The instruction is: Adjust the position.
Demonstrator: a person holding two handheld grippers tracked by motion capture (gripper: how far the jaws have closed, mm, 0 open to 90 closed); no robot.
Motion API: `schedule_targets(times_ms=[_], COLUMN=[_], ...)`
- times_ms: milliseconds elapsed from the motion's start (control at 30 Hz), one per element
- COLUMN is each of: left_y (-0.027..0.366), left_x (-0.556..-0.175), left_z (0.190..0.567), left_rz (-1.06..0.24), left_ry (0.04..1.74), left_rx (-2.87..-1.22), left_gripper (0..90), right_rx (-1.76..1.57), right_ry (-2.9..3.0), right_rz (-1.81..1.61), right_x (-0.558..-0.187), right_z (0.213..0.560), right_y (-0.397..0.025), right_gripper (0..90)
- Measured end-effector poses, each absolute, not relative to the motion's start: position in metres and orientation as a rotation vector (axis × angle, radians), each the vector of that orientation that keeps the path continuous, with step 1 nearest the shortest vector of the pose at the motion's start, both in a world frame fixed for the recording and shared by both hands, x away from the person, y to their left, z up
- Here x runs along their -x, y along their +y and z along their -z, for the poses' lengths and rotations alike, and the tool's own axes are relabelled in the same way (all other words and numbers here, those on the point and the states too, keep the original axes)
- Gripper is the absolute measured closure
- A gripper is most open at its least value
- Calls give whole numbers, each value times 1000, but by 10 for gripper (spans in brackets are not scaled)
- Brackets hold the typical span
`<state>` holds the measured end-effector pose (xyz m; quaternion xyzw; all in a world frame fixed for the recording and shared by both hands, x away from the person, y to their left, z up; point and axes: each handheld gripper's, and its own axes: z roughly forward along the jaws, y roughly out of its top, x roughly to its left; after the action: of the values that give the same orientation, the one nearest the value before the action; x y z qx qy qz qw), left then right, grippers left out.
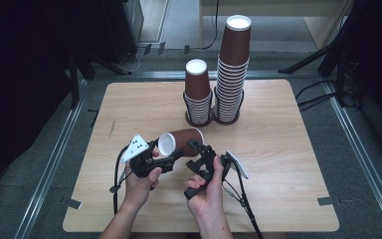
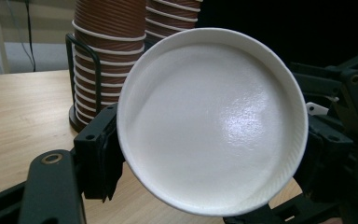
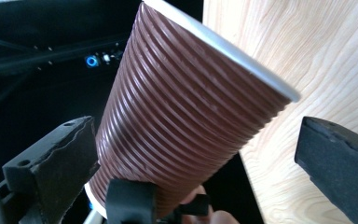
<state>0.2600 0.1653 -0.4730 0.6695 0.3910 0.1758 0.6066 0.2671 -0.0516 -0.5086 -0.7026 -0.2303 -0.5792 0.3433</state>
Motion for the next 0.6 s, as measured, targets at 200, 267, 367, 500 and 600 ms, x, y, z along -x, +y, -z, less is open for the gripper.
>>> schedule_targets(times_ms=[200, 267, 367, 500, 600], left_y=[160, 158, 157, 155, 154], left_x=[-258, -257, -257, -256, -255], left_z=[474, 475, 474, 475, 475], left_rz=[-430, -436, -442, -442, -443], left_ry=[888, 883, 878, 871, 859], left_rx=[-1567, -1570, -1575, -1577, -1591], left_gripper=[228, 228, 228, 229, 229], right_rx=[1833, 1836, 1840, 1844, 1857], right_ry=[-507, -481, -446, -425, -410], right_rz=[1481, 1486, 1488, 1480, 1477], right_x=[-271, -273, -276, -279, -285], right_z=[510, 510, 512, 514, 517], right_y=[-48, -48, -49, -49, -47], right_gripper=[0, 0, 0, 0, 0])
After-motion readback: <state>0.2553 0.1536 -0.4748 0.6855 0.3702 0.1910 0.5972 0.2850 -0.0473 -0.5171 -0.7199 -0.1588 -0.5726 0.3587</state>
